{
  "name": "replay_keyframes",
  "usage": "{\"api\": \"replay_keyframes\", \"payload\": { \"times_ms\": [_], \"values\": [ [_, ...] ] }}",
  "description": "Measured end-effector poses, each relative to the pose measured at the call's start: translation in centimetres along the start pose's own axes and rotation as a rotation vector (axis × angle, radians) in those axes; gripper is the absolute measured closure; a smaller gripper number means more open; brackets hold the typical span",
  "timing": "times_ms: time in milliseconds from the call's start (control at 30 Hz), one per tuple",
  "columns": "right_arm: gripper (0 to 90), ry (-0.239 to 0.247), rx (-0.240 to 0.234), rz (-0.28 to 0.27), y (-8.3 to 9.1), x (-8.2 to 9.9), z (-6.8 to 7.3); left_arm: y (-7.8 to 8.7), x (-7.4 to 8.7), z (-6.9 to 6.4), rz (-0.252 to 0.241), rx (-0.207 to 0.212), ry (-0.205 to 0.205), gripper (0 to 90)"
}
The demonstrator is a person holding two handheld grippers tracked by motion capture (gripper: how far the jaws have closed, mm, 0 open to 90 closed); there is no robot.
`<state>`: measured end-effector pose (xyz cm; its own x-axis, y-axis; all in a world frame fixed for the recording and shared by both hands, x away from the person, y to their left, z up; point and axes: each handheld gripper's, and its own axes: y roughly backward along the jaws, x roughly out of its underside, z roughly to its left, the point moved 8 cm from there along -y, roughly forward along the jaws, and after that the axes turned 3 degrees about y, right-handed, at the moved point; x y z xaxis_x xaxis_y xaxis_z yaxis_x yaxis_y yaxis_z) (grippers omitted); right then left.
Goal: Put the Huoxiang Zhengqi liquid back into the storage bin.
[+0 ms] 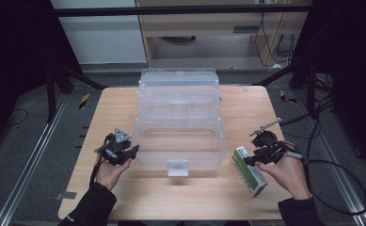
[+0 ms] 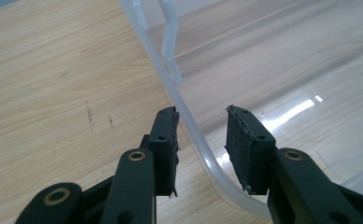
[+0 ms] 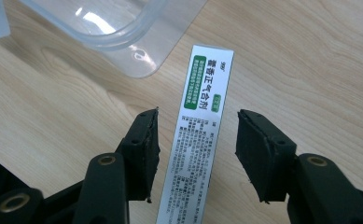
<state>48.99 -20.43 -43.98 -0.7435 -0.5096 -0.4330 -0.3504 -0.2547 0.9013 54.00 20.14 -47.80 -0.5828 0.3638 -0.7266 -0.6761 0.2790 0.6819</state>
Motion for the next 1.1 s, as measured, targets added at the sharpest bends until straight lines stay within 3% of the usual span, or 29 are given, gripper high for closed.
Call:
{"api": "replay_keyframes", "payload": {
  "times_ms": [1100],
  "values": [
    [55.1, 0.012, -0.013, 0.088, -1.9, 0.8, 0.3, -0.1, 0.0, 0.0, 0.000, -0.006, -0.010, 61.9]
  ]
}}
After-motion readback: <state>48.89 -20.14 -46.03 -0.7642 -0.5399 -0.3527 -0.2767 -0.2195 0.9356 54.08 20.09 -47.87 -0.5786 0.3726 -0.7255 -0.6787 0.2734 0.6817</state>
